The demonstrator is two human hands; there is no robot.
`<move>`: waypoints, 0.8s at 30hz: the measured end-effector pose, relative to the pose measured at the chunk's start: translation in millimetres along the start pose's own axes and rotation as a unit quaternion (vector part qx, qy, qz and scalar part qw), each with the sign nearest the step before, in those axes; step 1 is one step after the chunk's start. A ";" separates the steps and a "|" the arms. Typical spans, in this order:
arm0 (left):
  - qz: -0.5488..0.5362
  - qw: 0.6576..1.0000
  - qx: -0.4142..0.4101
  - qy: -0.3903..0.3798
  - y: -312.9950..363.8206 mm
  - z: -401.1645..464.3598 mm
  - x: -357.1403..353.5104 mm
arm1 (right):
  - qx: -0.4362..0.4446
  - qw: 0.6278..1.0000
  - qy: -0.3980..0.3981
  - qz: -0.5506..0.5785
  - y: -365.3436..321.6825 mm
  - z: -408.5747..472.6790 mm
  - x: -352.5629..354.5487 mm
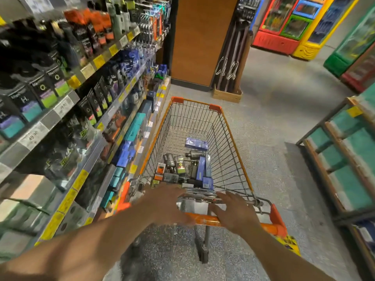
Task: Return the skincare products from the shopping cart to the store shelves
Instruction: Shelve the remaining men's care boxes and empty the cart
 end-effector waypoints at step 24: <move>-0.029 0.998 0.020 0.044 -38.3 92.3 75.9 | 0.032 0.999 0.020 0.019 -25.7 94.9 59.1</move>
Point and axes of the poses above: each hand's wrist, its own z-axis towards the middle knuckle, its own x-axis out of the back of the hand, y = z × x, the point moved 9 cm from there along z, towards the middle knuckle, and after that the axes turned 5 degrees about -x, right-handed, at the moved point
